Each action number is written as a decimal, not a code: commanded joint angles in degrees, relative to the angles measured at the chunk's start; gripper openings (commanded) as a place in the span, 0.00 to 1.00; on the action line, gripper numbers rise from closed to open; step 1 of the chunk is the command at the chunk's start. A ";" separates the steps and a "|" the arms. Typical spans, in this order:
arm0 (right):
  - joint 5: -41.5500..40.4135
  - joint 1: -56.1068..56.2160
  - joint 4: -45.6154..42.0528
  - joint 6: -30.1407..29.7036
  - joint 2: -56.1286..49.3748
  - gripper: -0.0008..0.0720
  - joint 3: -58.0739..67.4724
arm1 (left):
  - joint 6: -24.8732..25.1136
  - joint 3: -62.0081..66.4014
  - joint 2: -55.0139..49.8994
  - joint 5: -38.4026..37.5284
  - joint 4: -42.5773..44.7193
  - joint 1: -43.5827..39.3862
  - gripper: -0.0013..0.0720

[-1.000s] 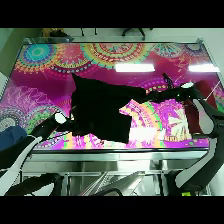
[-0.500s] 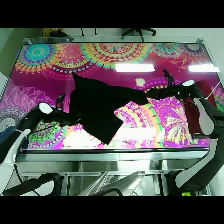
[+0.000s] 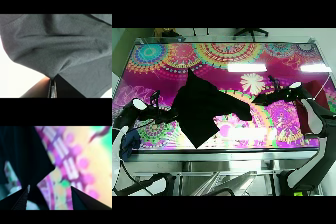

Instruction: Fold the shirts.

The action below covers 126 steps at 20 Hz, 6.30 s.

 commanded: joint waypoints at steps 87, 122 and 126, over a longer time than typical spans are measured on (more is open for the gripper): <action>-7.56 -0.24 -13.31 11.50 17.79 0.48 -26.93 | 17.62 35.65 -35.98 -30.64 -5.57 13.94 0.73; -7.13 1.97 -10.73 9.77 17.64 0.48 -30.38 | 19.19 35.93 -35.85 -28.00 -5.79 16.59 0.41; -5.66 1.97 -10.62 8.76 17.64 0.23 -30.38 | 19.19 35.91 -36.35 -28.94 -5.79 14.88 0.41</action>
